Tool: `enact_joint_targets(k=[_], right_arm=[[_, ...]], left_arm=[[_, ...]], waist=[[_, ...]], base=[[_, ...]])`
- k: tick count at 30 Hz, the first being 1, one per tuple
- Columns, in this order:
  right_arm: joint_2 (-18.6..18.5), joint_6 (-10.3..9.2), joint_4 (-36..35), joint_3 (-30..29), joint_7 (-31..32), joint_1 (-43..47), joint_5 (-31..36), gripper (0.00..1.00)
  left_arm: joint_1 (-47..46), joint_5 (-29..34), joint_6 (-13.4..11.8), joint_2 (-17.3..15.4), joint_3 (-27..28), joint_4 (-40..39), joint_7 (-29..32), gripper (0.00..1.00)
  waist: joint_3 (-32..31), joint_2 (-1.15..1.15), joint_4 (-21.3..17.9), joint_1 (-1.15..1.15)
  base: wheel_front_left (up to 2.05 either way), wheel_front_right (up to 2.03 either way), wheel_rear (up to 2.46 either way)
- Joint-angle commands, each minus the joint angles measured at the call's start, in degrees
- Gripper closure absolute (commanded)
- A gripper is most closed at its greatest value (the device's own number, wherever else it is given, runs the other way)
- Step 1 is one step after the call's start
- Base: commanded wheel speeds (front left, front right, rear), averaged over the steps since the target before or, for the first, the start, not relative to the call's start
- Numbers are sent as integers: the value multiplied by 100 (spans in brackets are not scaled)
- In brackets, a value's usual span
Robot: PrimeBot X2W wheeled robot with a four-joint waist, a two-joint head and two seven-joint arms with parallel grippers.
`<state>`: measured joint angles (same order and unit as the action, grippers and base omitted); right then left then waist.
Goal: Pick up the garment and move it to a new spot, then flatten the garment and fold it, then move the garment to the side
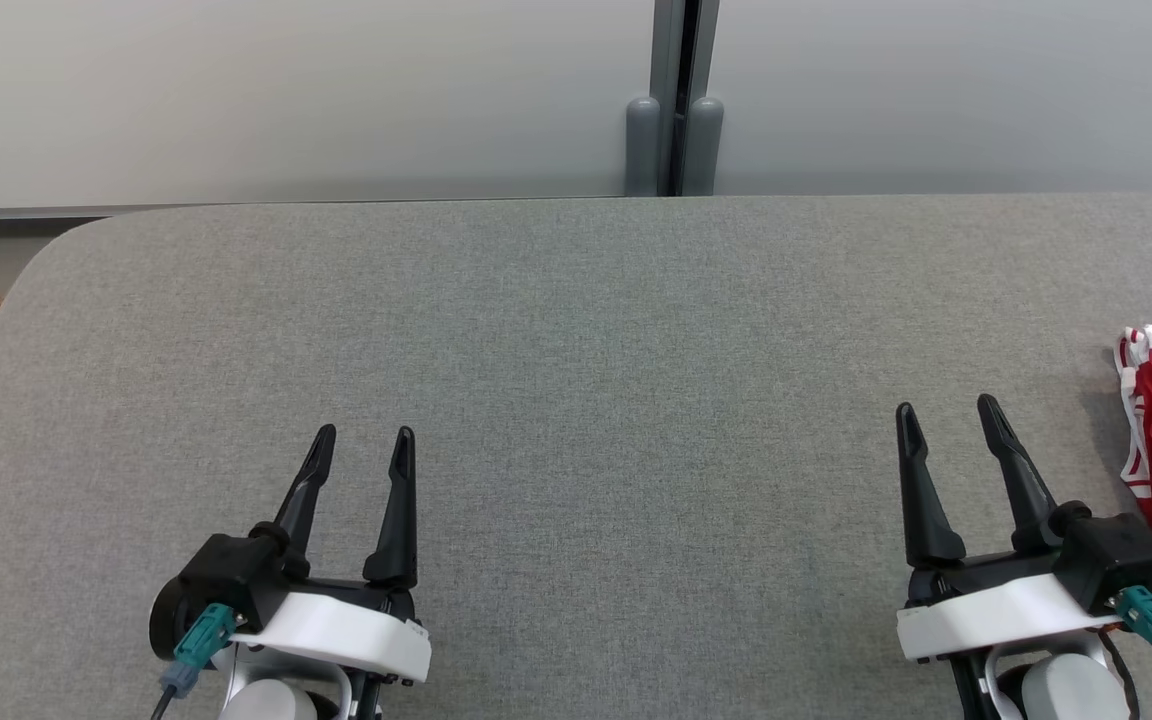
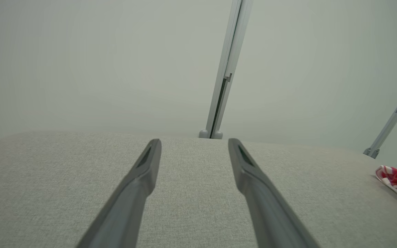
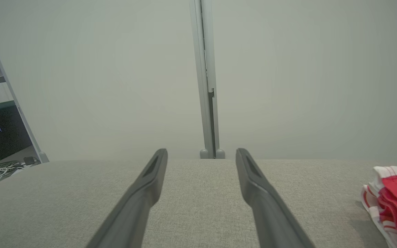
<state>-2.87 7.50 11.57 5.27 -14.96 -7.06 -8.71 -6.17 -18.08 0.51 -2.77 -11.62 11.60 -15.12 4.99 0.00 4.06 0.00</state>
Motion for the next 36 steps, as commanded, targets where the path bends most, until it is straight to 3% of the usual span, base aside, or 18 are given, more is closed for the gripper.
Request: enact_joint_targets(k=[1,9,10,14,36], right_arm=[[-7,-3,-30,-1,-30,-19,-23,0],[-7,-3,3,25,-30,-25,-66,0],[0,0,11,35,0,-1,-43,100],[5,0,208,67,16,132,-41,100],[-110,0,196,-134,493,117,-2492,100]], left_arm=[[27,-2,36,-25,29,-11,-2,0],[35,-29,9,-25,106,-108,-2,0],[5,-12,19,-2,87,-98,1,100],[130,-13,12,14,60,87,19,100],[80,-2207,207,-104,407,133,502,100]], waist=[[6,0,0,0],[-31,0,-31,0],[-31,0,-30,0],[-36,0,-33,0],[-114,0,-98,0]], base=[[0,0,0],[0,0,0],[0,0,0],[0,0,0],[0,0,0]])
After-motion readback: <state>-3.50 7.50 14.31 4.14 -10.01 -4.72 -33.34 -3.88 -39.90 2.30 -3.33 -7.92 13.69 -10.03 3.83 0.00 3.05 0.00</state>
